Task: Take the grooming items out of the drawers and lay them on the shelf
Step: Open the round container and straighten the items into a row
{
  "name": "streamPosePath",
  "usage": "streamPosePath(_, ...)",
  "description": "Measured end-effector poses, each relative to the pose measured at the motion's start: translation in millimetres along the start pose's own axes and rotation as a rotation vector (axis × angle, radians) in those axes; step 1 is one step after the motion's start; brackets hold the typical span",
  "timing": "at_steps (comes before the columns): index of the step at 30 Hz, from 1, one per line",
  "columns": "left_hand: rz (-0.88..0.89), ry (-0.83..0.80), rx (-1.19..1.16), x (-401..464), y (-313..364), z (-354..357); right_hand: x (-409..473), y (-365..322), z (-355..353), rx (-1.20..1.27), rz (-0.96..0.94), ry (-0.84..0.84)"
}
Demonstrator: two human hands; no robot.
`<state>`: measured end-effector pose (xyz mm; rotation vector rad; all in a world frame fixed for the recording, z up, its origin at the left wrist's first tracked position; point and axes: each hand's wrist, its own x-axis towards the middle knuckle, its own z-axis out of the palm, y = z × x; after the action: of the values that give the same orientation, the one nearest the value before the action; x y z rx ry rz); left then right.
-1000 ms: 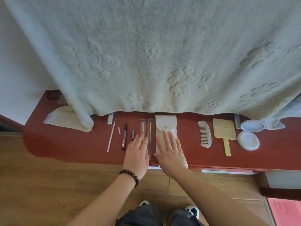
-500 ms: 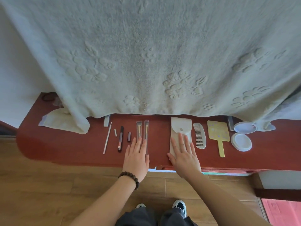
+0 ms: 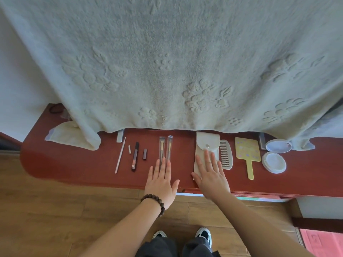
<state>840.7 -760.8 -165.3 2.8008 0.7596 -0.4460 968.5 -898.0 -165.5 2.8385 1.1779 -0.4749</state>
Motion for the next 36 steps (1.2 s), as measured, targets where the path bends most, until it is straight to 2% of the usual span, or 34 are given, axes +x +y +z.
streamPosePath(17,0.04,-0.012,0.001,14.3,56.9,2.4,-3.7,17.6,-7.6,0.032,-0.074,-0.031)
streamPosePath(26,0.004,0.049,-0.032,10.1,67.2,-3.4,-3.0,22.2,-13.3,0.084,-0.084,-0.05)
streamPosePath(32,-0.119,0.158,-0.146,-3.7,49.6,-18.1,-3.5,16.6,-19.2,0.1,-0.119,0.03)
streamPosePath(36,-0.221,0.212,-0.179,-18.5,26.2,-24.7,-0.8,-1.6,-25.6,0.244,-0.189,0.11)
